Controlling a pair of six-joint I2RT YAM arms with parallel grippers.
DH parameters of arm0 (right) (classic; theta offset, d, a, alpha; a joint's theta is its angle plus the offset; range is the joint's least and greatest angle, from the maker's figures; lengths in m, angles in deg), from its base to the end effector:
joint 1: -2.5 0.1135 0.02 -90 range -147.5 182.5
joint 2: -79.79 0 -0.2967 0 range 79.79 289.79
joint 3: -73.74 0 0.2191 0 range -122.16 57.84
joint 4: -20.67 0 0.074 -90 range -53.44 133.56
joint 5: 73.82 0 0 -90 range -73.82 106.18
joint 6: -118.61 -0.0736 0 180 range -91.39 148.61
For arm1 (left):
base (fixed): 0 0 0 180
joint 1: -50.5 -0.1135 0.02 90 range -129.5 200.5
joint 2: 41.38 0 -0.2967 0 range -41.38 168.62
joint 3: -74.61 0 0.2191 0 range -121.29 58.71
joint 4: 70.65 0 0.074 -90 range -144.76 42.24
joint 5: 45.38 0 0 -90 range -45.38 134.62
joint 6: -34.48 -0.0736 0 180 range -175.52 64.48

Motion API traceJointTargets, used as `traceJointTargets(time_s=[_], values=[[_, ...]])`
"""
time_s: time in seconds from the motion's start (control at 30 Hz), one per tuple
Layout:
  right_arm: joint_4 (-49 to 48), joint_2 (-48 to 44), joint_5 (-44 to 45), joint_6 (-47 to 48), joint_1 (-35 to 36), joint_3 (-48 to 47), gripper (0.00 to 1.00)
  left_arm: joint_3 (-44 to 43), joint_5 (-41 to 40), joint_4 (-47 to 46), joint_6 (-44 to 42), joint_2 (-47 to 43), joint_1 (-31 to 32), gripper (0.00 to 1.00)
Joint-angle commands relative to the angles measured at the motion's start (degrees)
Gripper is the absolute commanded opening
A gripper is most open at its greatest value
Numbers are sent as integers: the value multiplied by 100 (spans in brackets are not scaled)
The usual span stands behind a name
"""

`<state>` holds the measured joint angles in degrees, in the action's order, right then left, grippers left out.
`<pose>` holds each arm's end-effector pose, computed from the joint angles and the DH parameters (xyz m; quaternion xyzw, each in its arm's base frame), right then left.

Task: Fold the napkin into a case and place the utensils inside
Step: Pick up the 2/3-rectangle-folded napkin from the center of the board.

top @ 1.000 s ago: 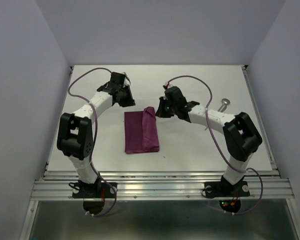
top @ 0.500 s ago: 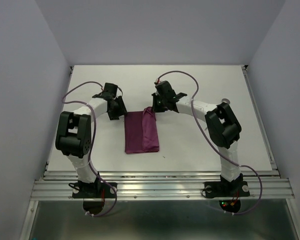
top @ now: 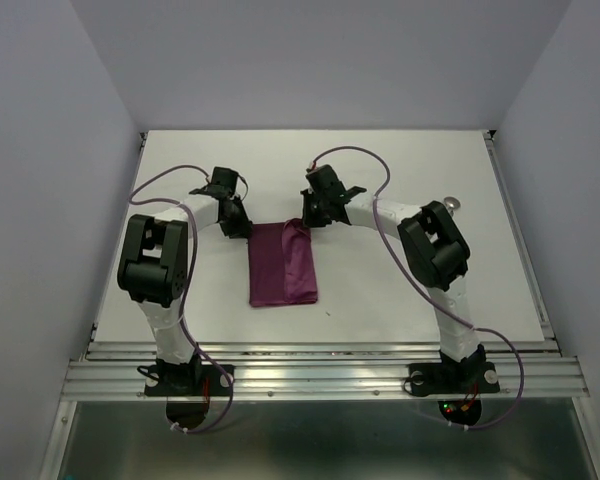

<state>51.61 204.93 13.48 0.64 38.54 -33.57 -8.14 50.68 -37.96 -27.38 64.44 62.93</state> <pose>0.3995 0.2950 0.1781 -0.0741 0.9328 0.2053 0.2868 0.3746 -0.0905 0.1914 -0.1150 0.9475 -0.1493 0.2582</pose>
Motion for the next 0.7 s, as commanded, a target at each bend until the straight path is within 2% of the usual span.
traceJointTargets(time_s=[0.0, 0.03, 0.13, 0.5, 0.6, 0.67], values=[[340, 230, 322, -279, 36, -192, 2, -161, 219, 8, -19, 281, 111, 20], [428, 256, 436, -375, 36, -218, 3, -257, 298, 8, -37, 299, 146, 12], [446, 274, 507, -499, 36, -219, 2, -407, 439, 43, -37, 343, 181, 0], [446, 221, 665, -675, 36, -148, 1, -671, 501, 201, -10, -96, 190, 0], [446, 204, 709, -710, 36, -131, 1, -689, 667, 175, 7, -315, 190, 0], [446, 221, 701, -736, 36, -157, 1, -654, 1070, 44, -1, -395, 190, 0]])
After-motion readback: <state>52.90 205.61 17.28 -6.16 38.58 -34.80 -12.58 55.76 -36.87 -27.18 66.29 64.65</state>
